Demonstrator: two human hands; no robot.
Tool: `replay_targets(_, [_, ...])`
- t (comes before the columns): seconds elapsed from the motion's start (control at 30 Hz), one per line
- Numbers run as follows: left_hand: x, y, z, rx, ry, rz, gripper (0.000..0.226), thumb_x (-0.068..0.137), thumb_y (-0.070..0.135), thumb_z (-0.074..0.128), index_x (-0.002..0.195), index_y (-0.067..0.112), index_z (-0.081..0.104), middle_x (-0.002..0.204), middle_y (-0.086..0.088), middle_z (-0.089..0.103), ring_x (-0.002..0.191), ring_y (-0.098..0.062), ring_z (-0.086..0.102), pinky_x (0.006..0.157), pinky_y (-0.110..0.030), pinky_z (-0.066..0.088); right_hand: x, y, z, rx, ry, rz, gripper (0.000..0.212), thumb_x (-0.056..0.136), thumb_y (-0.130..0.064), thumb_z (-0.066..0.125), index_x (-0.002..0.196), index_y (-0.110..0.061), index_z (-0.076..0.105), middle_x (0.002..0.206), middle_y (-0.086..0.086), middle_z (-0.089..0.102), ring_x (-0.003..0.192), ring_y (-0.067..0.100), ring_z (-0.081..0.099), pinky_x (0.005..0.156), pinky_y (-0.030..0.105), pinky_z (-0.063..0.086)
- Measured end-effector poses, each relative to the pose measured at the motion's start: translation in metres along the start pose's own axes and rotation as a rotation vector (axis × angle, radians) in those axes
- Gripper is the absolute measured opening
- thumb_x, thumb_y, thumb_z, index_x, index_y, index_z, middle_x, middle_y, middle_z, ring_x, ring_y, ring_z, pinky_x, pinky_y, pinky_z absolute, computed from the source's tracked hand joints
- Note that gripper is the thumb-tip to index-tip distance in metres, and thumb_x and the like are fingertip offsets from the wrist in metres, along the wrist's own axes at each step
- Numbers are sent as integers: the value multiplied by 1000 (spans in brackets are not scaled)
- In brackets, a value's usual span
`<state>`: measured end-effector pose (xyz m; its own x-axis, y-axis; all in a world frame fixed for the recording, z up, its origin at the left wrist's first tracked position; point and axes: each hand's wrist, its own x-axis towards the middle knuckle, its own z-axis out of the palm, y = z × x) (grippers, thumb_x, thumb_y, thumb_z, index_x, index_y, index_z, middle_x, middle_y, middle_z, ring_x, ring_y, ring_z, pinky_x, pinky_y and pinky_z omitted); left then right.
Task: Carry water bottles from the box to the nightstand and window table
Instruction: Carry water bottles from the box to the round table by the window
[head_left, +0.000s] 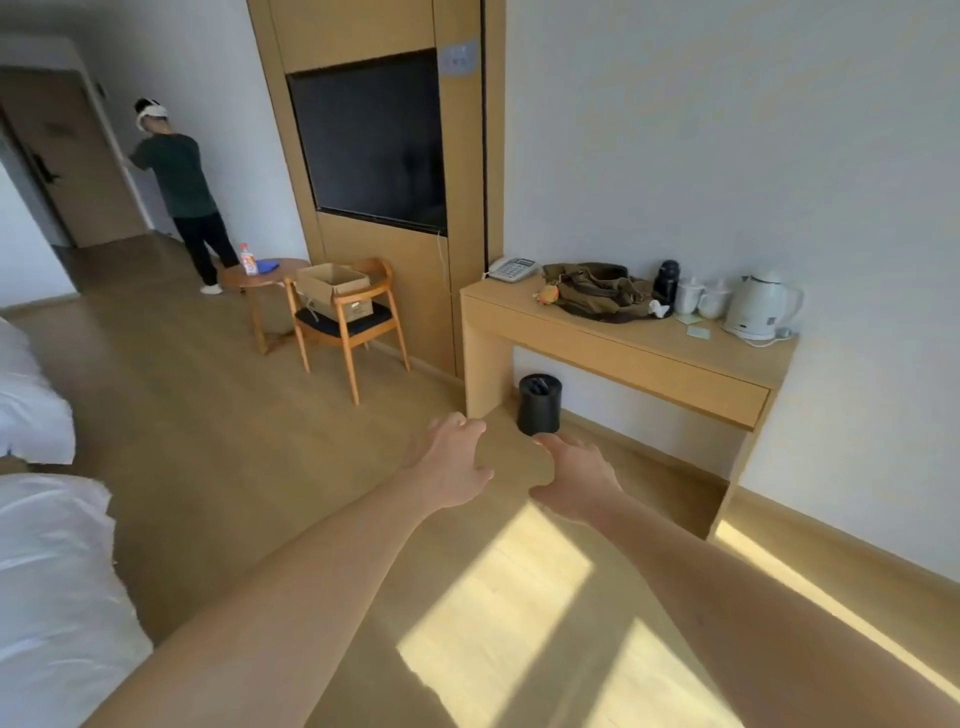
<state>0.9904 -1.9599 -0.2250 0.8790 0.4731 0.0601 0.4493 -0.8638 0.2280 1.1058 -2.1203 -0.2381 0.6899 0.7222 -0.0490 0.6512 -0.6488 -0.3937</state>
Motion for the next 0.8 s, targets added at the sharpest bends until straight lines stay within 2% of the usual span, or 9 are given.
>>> replay_targets(0.2, [106, -53, -27, 50, 38, -142, 66, 95, 45, 69, 151, 19, 45, 146, -6, 52, 136, -28, 47, 109, -43, 44, 153, -36, -7, -1, -75, -160, 80, 84, -28, 71, 156, -30, 37, 157, 5, 42, 142, 34, 38, 108, 48, 43])
replay_targets(0.4, [176, -119, -44, 63, 58, -267, 65, 94, 48, 67, 150, 22, 46, 146, -4, 51, 135, -27, 48, 104, -46, 48, 275, -92, -1, -1, -133, -296, 79, 86, -26, 72, 156, -28, 36, 156, 7, 44, 141, 34, 40, 108, 48, 45])
replay_targets(0.57, [225, -201, -46, 45, 61, -380, 67, 94, 47, 68, 152, 22, 44, 151, -5, 49, 138, -27, 47, 105, -48, 46, 361, -148, 31, 18, -166, -349, 77, 87, -28, 72, 156, -28, 37, 156, 7, 45, 141, 33, 41, 108, 51, 45])
replay_targets(0.8, [320, -352, -61, 56, 84, -413, 66, 93, 46, 68, 151, 24, 45, 150, -4, 50, 138, -28, 46, 107, -51, 46, 504, -244, 82, -23, -151, -378, 76, 88, -34, 69, 157, -31, 36, 154, 6, 47, 140, 35, 42, 108, 50, 45])
